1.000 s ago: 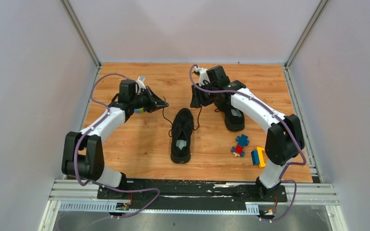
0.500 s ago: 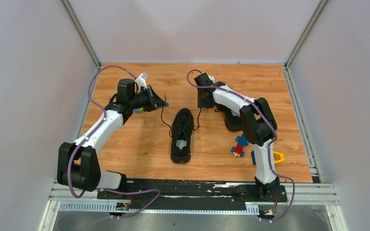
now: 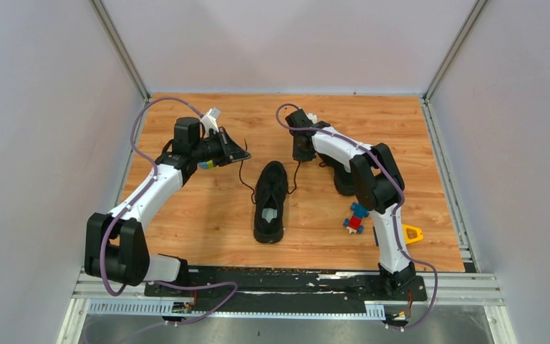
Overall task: Tie the shoes
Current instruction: Cross the shoelace with the shoelace.
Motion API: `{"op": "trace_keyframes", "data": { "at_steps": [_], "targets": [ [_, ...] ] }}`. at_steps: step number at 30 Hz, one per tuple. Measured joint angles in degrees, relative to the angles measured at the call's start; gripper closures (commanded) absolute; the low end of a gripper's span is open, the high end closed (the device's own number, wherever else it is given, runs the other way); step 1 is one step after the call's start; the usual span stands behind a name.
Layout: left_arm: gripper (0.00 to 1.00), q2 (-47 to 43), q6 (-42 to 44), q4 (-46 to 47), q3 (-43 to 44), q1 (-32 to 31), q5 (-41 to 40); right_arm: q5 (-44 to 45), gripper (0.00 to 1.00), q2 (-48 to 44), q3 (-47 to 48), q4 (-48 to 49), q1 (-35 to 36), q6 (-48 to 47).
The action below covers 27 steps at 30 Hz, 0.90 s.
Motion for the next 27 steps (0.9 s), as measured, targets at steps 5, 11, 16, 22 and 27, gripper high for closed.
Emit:
{"op": "trace_keyframes", "data": {
  "at_steps": [5, 11, 16, 22, 27],
  "targets": [
    [1.00, -0.04, 0.02, 0.09, 0.00, -0.02, 0.48, 0.13, 1.00, 0.20, 0.02, 0.07, -0.07, 0.42],
    [1.00, -0.04, 1.14, 0.02, 0.00, -0.17, 0.83, -1.66, 1.00, -0.17, 0.02, 0.22, -0.79, -1.73],
    [1.00, 0.57, 4.94, -0.85, 0.35, -2.38, 0.94, -7.98, 1.00, -5.33, -0.90, 0.52, -1.40, -6.75],
    [1.00, 5.68, 9.90, -2.58, 4.57, -6.25, 2.08, -18.18, 1.00, -19.39, -2.95, 4.07, -1.77, -11.69],
    [1.00, 8.35, 12.79, -4.20, 7.74, -6.84, 3.19, -25.90, 1.00, -26.23, -5.73, 7.10, -1.77, -14.51]
  ]
}}
